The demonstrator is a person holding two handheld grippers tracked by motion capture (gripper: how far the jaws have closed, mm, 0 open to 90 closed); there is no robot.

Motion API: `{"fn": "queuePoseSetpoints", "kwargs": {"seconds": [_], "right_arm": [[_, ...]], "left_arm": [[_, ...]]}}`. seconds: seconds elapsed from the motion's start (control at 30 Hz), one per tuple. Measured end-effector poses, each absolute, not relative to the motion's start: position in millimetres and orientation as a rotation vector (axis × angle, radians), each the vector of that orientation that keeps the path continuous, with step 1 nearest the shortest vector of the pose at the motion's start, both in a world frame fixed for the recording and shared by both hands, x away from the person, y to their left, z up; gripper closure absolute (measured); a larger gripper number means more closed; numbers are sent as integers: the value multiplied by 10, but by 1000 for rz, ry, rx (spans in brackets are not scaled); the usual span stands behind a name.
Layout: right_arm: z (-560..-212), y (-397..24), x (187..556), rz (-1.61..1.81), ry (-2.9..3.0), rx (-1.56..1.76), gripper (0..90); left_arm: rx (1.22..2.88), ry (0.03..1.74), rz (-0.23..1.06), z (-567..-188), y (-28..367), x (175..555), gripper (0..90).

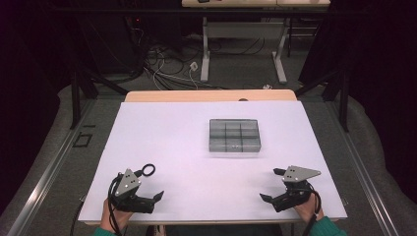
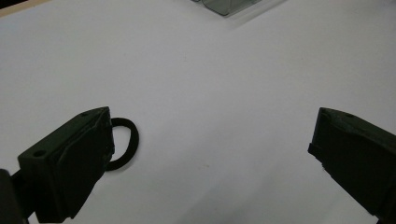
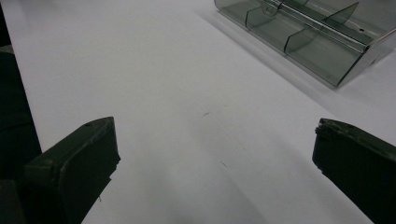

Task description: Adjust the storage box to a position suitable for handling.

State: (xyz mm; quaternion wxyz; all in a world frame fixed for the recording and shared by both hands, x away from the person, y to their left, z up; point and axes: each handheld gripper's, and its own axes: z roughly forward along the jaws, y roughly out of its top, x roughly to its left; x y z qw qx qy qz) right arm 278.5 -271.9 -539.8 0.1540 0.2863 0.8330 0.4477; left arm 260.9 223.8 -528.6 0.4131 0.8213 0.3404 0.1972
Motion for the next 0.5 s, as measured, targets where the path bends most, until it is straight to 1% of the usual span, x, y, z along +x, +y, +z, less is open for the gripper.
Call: {"fn": "queuePoseSetpoints", "kwargs": {"seconds": [0.5], "right_arm": [[-5396,-2674,2845,1270,2406,818,0]], "left_arm": [[2071,849,495,-5297,2229,2621,0]]}}
